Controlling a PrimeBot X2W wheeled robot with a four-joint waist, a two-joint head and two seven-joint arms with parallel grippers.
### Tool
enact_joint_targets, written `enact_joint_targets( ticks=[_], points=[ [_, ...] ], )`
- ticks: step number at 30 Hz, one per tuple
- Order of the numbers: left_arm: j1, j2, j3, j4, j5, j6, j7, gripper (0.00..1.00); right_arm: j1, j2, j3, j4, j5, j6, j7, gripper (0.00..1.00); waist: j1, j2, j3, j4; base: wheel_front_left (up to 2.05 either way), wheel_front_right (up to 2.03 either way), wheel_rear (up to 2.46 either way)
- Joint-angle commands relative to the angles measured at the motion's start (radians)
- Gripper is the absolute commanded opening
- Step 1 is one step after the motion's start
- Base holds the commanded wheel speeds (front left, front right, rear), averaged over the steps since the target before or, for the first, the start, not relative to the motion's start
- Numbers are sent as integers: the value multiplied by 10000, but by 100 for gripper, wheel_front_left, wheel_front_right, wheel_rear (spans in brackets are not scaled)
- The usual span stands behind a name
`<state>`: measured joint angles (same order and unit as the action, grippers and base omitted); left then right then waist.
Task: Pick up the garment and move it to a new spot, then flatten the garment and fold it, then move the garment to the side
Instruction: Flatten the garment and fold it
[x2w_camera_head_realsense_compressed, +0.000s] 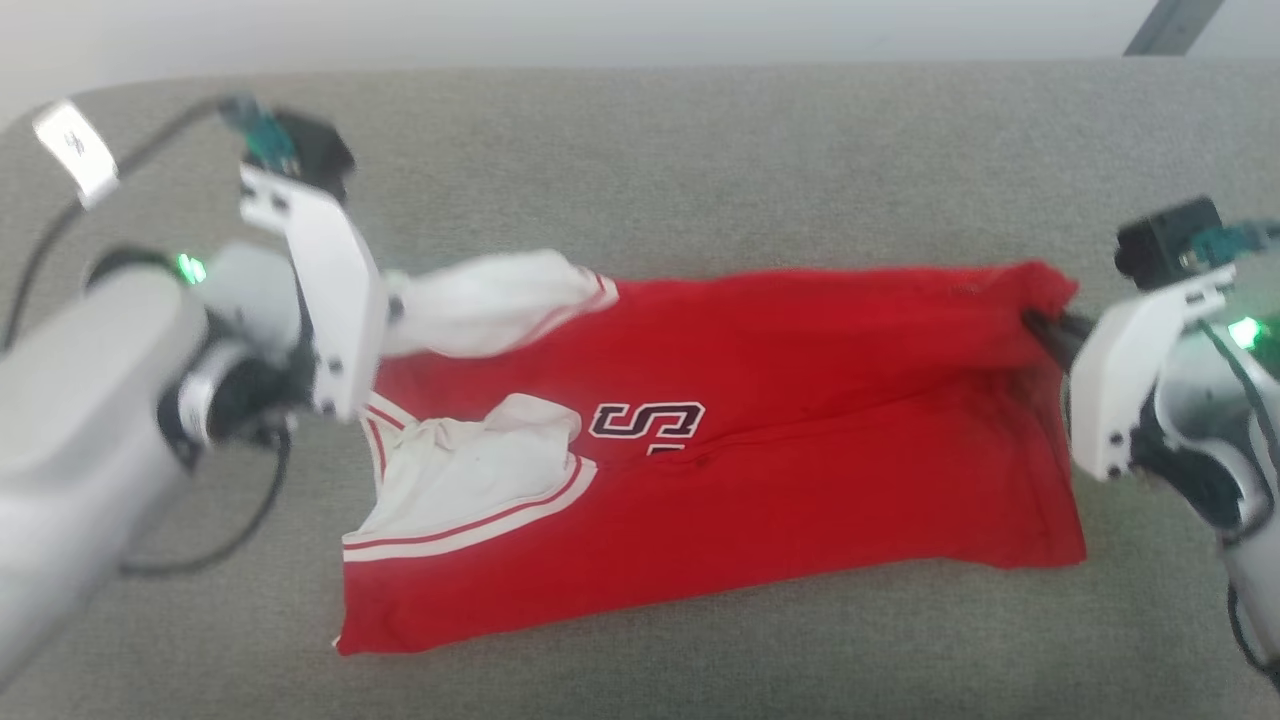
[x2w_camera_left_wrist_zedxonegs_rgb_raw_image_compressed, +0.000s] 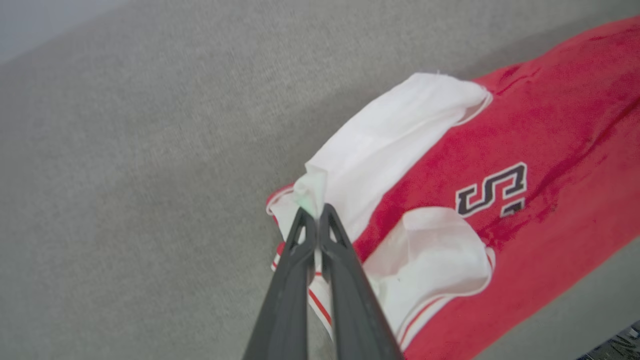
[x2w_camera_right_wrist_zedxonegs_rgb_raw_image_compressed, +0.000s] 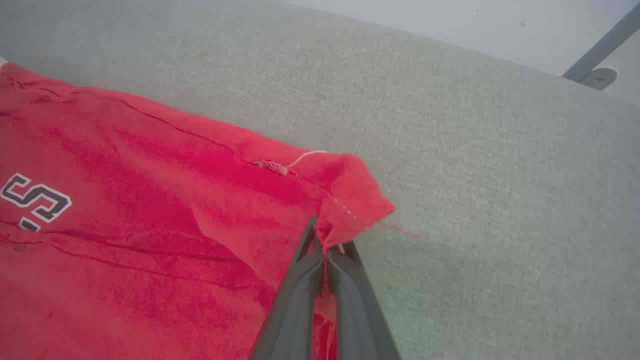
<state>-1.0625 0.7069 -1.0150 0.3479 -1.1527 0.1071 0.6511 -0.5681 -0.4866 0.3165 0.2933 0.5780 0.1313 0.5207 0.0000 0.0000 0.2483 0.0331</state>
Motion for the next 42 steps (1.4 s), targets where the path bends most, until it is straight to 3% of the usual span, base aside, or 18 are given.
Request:
enact_joint_targets(
  ticks=[1, 7, 10, 14, 21, 22, 23, 24, 25, 26, 33, 42],
  points=[
    [315, 178, -24, -422, -88, 229, 64, 0, 357, 13, -198, -196, -28, -12, 128, 0, 0, 0, -123, 111, 0, 0, 0],
    [1784, 1159, -174, -2945, -343, 1455, 53, 0, 1988, 340, -1247, -1262, -263, -11, 990, 0, 0, 0, -292, 234, 0, 0, 0],
    [2403, 1375, -259, -3636, -540, 1853, -19, 0, 2682, 509, -1619, -1613, -480, -11, 1344, 0, 0, 0, -332, 269, 0, 0, 0],
    [3024, 1397, -406, -3802, -681, 2077, -185, 0, 3249, 760, -1862, -1752, -918, -11, 1569, 0, 0, 0, -459, 284, 0, 0, 0],
    [3656, 965, -366, -2910, -962, 2044, -749, 0, 3393, 1228, -1786, -1386, -1091, -11, 1555, 0, 0, 0, -819, 240, 0, 0, 0],
    [3632, 921, -348, -2819, -835, 1965, -938, 21, 3349, 1212, -1743, -1362, -1154, -11, 1517, 5, 0, 0, -877, 245, 0, 0, 0],
    [3633, 865, -296, -2683, -768, 1902, -1166, 48, 3308, 1194, -1700, -1331, -1164, -11, 1449, 31, 0, 0, -945, 256, 0, 0, 0],
    [3696, 834, -257, -2548, -753, 1908, -1338, 48, 3275, 1184, -1680, -1275, -1163, -11, 1442, 47, 0, 0, -1010, 260, 0, 0, 0],
    [3731, 829, -256, -2435, -661, 1891, -1481, 90, 3257, 1157, -1637, -1242, -1158, -11, 1417, 75, 0, 0, -1070, 273, 0, 0, 0],
    [3759, 747, -244, -2295, -559, 1751, -1749, 100, 3230, 1137, -1609, -1202, -1105, -11, 1324, 100, 0, 0, -1210, 319, 0, 0, 0],
    [4174, 645, -82, -2104, -407, 1253, -2990, 100, 3358, 1099, -1725, -1098, -928, -11, 1200, 100, 0, 0, -1721, 492, 0, 0, 0],
    [5147, 664, 325, -2004, 143, 787, -5668, 100, 3592, 1071, -2348, -751, -950, -11, 1244, 100, 0, 0, -2111, 683, 0, 0, 0]
  ],
)
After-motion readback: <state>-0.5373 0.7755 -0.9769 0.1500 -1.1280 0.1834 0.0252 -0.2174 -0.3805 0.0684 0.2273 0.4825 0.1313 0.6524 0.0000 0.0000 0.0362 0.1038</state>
